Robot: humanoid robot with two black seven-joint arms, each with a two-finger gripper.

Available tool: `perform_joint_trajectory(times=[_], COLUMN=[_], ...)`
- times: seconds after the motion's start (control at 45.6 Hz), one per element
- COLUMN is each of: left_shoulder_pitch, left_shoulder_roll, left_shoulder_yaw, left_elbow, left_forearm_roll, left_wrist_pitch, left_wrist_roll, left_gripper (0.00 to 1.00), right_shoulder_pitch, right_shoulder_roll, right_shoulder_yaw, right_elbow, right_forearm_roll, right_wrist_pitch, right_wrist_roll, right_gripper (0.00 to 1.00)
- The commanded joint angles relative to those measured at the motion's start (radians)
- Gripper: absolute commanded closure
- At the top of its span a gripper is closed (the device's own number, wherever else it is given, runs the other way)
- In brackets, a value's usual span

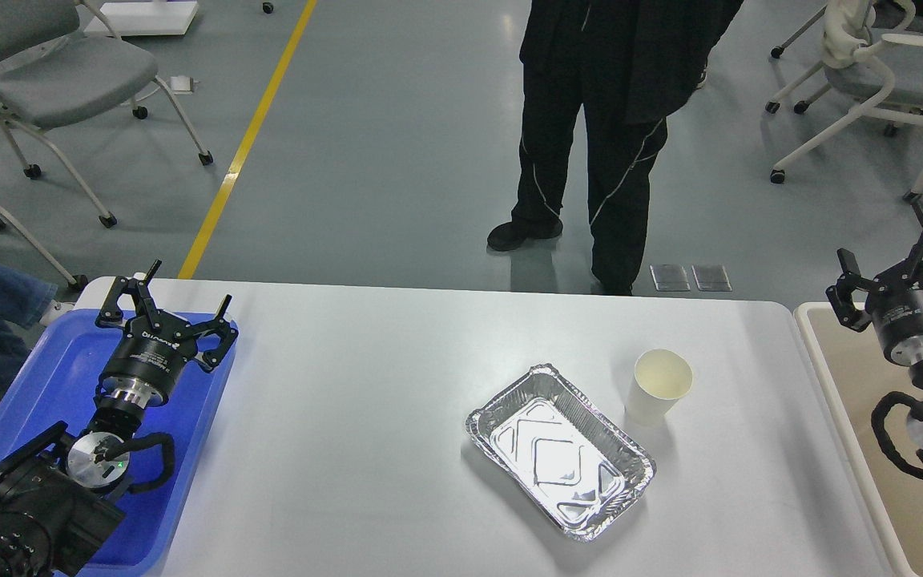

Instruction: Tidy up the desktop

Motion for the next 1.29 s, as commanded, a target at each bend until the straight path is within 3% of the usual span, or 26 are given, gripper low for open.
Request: perform_joint_trajectory(times=[0.0, 0.395, 0.636, 0.877, 1.272], left_shoulder_pitch=[0.0, 0.0, 0.0, 0.0, 0.0], left_shoulder_roll=[0.0, 0.0, 0.0, 0.0, 0.0], left_shoulder_yaw=[0.0, 0.0, 0.0, 0.0, 0.0], left_elbow=[-0.001, -0.001, 0.001, -0.001, 0.001], left_forearm_roll=[0.0, 0.0, 0.0, 0.0, 0.0], left_wrist_pitch=[0.0, 0.0, 0.0, 0.0, 0.0], left_wrist_roll=[0.0, 0.0, 0.0, 0.0, 0.0], left_gripper=[0.0, 0.0, 0.0, 0.0, 0.0], right_shoulder_pitch=[-0.006, 0.03, 0.187, 0.372, 0.679], right_shoulder_roll=[0.004, -0.051, -0.191, -0.248, -0.225], right_shoulder_yaw=[-0.002, -0.051, -0.385, -0.733, -1.328], right_elbow=[-0.006, -0.066, -0.066, -0.049, -0.028], right_forearm_roll=[0.001, -0.034, -0.06, -0.094, -0.466], right_wrist_pitch=[-0.004, -0.01, -0.019, -0.025, -0.016], right_wrist_roll=[-0.002, -0.005, -0.005, -0.005, -0.012], right_gripper=[0.0, 0.0, 0.0, 0.0, 0.0])
